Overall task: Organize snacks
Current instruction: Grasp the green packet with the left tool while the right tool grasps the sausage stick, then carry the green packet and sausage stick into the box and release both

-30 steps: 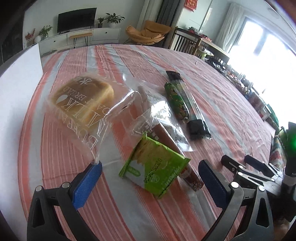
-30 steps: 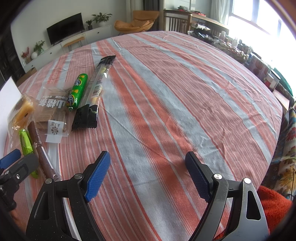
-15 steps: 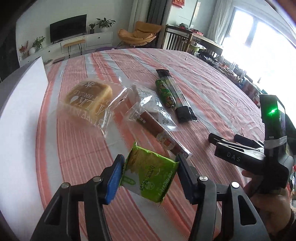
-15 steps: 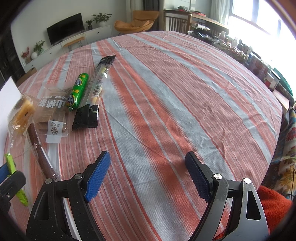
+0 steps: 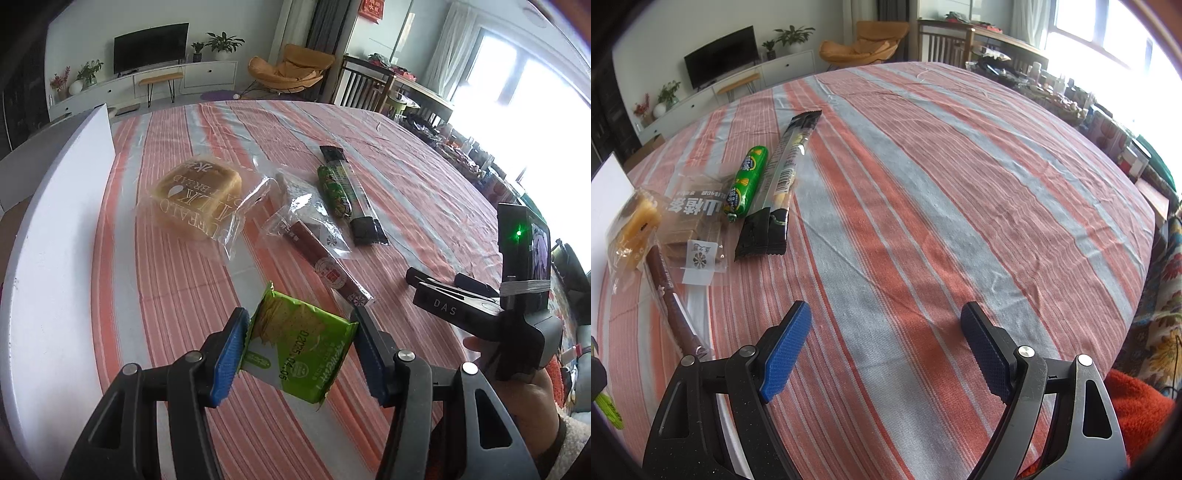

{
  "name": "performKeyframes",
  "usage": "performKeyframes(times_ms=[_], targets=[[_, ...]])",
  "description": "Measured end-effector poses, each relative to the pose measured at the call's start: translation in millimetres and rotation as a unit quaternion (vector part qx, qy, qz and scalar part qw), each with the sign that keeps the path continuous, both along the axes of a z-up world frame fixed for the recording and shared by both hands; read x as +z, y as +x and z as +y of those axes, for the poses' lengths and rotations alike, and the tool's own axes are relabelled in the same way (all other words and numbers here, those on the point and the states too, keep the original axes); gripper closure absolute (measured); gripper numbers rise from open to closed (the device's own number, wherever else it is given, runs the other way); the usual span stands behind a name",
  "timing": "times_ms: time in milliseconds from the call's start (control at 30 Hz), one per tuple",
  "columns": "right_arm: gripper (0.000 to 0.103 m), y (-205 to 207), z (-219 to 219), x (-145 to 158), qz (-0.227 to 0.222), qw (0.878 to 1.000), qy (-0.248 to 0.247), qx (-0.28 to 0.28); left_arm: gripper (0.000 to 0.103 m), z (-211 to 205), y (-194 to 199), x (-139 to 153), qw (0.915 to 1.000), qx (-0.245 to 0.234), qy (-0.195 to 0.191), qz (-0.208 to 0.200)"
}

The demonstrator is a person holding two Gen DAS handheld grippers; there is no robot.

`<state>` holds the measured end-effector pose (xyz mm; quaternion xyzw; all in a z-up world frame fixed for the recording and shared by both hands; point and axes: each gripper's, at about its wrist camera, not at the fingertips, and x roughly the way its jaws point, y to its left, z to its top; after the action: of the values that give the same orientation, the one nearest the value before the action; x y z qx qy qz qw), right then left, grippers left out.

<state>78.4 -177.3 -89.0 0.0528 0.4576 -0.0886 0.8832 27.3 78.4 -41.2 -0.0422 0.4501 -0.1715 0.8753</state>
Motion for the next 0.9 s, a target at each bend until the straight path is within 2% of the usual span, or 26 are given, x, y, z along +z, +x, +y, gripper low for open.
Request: performKeyframes(times_ms=[467, 533, 567, 633, 733, 800, 867, 900], targets=[[0.016, 0.2, 0.4, 0.1, -0.001, 1.0, 0.007, 0.002, 0.047, -5.6, -8.2, 10.1, 1.0, -0.005, -0.008, -0.003], [0.017, -1.9, -6.1, 3.2, -0.017, 0.999, 0.049, 0.005, 0.047, -4.7, -10.5, 15.6, 0.9999, -0.006, -0.012, -0.008], [0.017, -4.7, -13.9, 6.1, -0.035, 0.994, 0.102, 0.013, 0.047, -4.0, -12.7, 20.3, 0.9998, -0.006, -0.016, -0.013], [0.018, -10.8, -26.2, 9.8, -0.064, 0.98, 0.186, 0.03, 0.047, -1.6, -17.4, 30.0, 0.9995, -0.005, -0.025, -0.019], [0.018, -19.5, -41.0, 17.9, -0.104, 0.957, 0.267, 0.05, 0.047, 5.5, -28.1, 49.2, 0.9987, -0.004, -0.041, -0.029], [0.018, -25.3, -43.3, 27.2, -0.123, 0.951, 0.281, 0.051, 0.047, 15.0, -37.1, 65.2, 0.9979, -0.001, -0.052, -0.038], [0.017, -28.0, -27.0, 40.9, -0.121, 0.958, 0.251, 0.071, 0.047, 28.0, -45.6, 79.5, 0.9969, 0.009, -0.061, -0.049], [0.017, -25.7, -10.5, 47.2, -0.113, 0.96, 0.236, 0.104, 0.047, 34.2, -49.4, 84.0, 0.9965, 0.016, -0.062, -0.053]])
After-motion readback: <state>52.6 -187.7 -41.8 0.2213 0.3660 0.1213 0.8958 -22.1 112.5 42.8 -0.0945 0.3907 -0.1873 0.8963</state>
